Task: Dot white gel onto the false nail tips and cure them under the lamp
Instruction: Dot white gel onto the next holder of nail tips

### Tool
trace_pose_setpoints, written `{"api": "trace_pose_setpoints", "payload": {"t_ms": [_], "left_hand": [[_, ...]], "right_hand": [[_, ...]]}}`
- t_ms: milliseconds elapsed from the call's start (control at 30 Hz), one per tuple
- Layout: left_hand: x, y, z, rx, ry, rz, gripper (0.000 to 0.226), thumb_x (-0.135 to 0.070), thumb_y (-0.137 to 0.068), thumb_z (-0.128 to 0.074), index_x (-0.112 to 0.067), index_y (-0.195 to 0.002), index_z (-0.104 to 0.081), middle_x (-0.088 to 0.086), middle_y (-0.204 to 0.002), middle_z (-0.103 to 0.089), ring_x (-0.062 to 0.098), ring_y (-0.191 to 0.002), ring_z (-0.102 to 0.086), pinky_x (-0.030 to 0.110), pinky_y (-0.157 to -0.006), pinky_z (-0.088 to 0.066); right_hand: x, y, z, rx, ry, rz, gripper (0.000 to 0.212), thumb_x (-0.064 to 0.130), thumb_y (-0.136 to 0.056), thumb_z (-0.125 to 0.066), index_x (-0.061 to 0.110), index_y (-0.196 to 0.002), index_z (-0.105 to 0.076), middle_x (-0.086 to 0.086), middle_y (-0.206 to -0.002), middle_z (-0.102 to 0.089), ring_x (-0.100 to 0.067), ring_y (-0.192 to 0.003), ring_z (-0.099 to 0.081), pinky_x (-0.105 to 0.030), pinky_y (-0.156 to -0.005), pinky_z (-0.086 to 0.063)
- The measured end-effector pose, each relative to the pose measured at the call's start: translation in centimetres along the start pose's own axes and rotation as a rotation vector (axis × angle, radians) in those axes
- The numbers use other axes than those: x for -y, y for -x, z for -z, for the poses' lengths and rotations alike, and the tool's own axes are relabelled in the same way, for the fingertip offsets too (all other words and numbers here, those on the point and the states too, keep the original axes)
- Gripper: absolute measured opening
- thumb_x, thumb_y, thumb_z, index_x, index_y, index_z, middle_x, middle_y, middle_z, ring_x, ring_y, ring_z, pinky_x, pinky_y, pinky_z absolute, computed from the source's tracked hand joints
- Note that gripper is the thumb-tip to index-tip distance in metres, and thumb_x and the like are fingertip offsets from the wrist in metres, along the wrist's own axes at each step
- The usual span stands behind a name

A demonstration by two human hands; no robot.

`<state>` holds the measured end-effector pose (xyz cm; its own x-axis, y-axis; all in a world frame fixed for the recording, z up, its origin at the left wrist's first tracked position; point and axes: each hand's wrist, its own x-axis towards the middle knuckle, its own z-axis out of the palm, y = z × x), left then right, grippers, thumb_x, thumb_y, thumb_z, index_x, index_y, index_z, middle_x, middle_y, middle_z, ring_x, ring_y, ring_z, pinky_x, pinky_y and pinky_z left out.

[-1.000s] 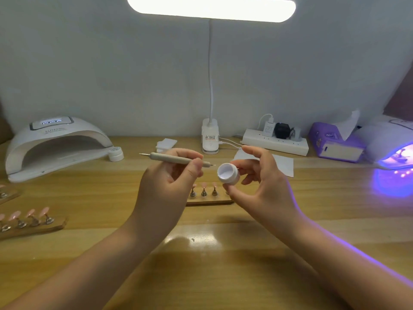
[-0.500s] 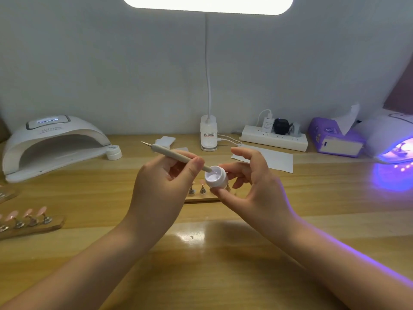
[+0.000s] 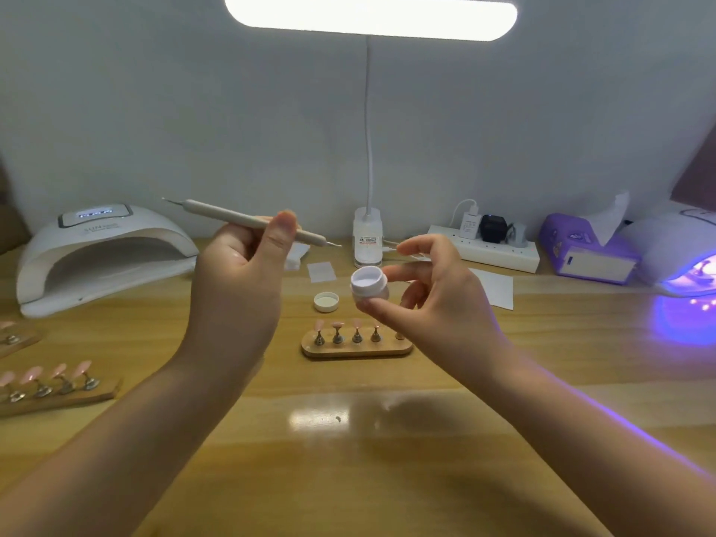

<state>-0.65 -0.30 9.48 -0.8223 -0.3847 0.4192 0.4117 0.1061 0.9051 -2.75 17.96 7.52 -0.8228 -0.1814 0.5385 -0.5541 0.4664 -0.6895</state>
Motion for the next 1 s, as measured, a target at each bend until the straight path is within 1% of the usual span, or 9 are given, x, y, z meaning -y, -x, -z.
{"api": "trace_pose_setpoints", "payload": {"t_ms": [133,200,267,400,533,633,767,867,1000], "left_hand": [[-0.1,-1.4,0.7,0.064,0.186,0.161,0.023,-0.035,-0.095,-0.058,-0.018,-0.08,-0.061,-0.01,-0.048,-0.03,0.007,-0.041,-0.023,0.018,-0.034,-0.022],[-0.2,-2.0,1.1,0.086,0.318,0.283,0.022,-0.031,-0.095,-0.059,-0.017,-0.078,-0.059,-0.01,-0.051,-0.034,0.006,-0.041,-0.024,0.016,-0.032,-0.021],[0.0,-2.3,1.3,0.104,0.343,0.324,0.02,-0.031,-0.094,-0.06,-0.016,-0.08,-0.061,-0.009,-0.052,-0.037,0.005,-0.04,-0.025,0.015,-0.032,-0.021],[0.4,-2.2,1.4,0.143,0.218,0.182,0.021,-0.036,-0.093,-0.061,-0.017,-0.085,-0.065,-0.008,-0.052,-0.035,0.007,-0.042,-0.025,0.017,-0.033,-0.024],[0.2,-1.5,1.2,0.116,-0.064,-0.117,0.022,-0.056,-0.085,-0.061,-0.037,-0.079,-0.069,-0.011,-0.045,-0.038,0.005,-0.04,-0.03,0.017,-0.037,-0.028],[-0.2,-0.9,1.1,0.112,-0.1,-0.165,0.024,-0.058,-0.081,-0.059,-0.035,-0.081,-0.067,-0.013,-0.045,-0.041,0.003,-0.04,-0.032,0.015,-0.039,-0.029],[-0.5,-0.3,0.6,0.141,-0.199,-0.228,0.022,-0.046,-0.085,-0.058,-0.025,-0.087,-0.065,-0.018,-0.045,-0.047,0.0,-0.039,-0.039,0.007,-0.039,-0.028],[-0.7,0.0,0.4,0.161,-0.273,-0.248,0.017,-0.042,-0.087,-0.058,-0.026,-0.085,-0.064,-0.02,-0.05,-0.053,-0.002,-0.043,-0.044,0.007,-0.041,-0.032],[-0.8,0.2,0.3,0.174,-0.334,-0.272,0.01,-0.039,-0.087,-0.06,-0.031,-0.082,-0.061,-0.01,-0.059,-0.055,-0.002,-0.051,-0.05,0.009,-0.048,-0.038]], "right_hand": [[0.9,-1.1,-0.8,0.015,0.004,-0.02,0.059,0.037,-0.07,-0.083,0.023,-0.111,-0.042,0.021,-0.09,-0.061,-0.006,-0.062,-0.058,-0.027,-0.061,-0.054],[1.2,-1.1,-1.1,-0.002,-0.026,-0.019,0.06,0.035,-0.07,-0.083,0.023,-0.112,-0.043,0.022,-0.09,-0.06,-0.006,-0.061,-0.057,-0.028,-0.063,-0.054],[1.2,-0.7,-1.4,0.003,-0.047,-0.011,0.061,0.033,-0.07,-0.083,0.024,-0.114,-0.043,0.019,-0.095,-0.063,-0.004,-0.059,-0.057,-0.026,-0.062,-0.054],[1.0,-0.1,-1.3,0.017,-0.04,0.012,0.064,0.028,-0.071,-0.083,0.023,-0.119,-0.041,0.019,-0.099,-0.063,-0.003,-0.058,-0.059,-0.019,-0.059,-0.052],[0.6,0.0,-1.1,-0.017,-0.088,0.0,0.065,0.022,-0.072,-0.084,0.022,-0.121,-0.042,0.013,-0.101,-0.066,-0.003,-0.058,-0.059,-0.016,-0.057,-0.051],[0.4,0.2,-1.1,-0.014,-0.082,-0.003,0.064,0.023,-0.072,-0.083,0.024,-0.12,-0.04,0.015,-0.102,-0.065,-0.003,-0.06,-0.061,-0.016,-0.06,-0.053],[0.3,0.2,-1.2,-0.021,-0.084,-0.005,0.064,0.023,-0.072,-0.083,0.025,-0.12,-0.041,0.016,-0.101,-0.066,-0.005,-0.06,-0.062,-0.019,-0.06,-0.054],[0.5,0.3,-1.2,-0.024,-0.098,0.003,0.069,0.025,-0.069,-0.085,0.027,-0.122,-0.041,0.019,-0.101,-0.066,-0.006,-0.059,-0.062,-0.019,-0.059,-0.054],[0.5,0.4,-1.3,-0.031,-0.133,-0.002,0.08,0.027,-0.067,-0.085,0.031,-0.132,-0.038,0.02,-0.104,-0.068,-0.01,-0.059,-0.064,-0.023,-0.061,-0.056]]}}
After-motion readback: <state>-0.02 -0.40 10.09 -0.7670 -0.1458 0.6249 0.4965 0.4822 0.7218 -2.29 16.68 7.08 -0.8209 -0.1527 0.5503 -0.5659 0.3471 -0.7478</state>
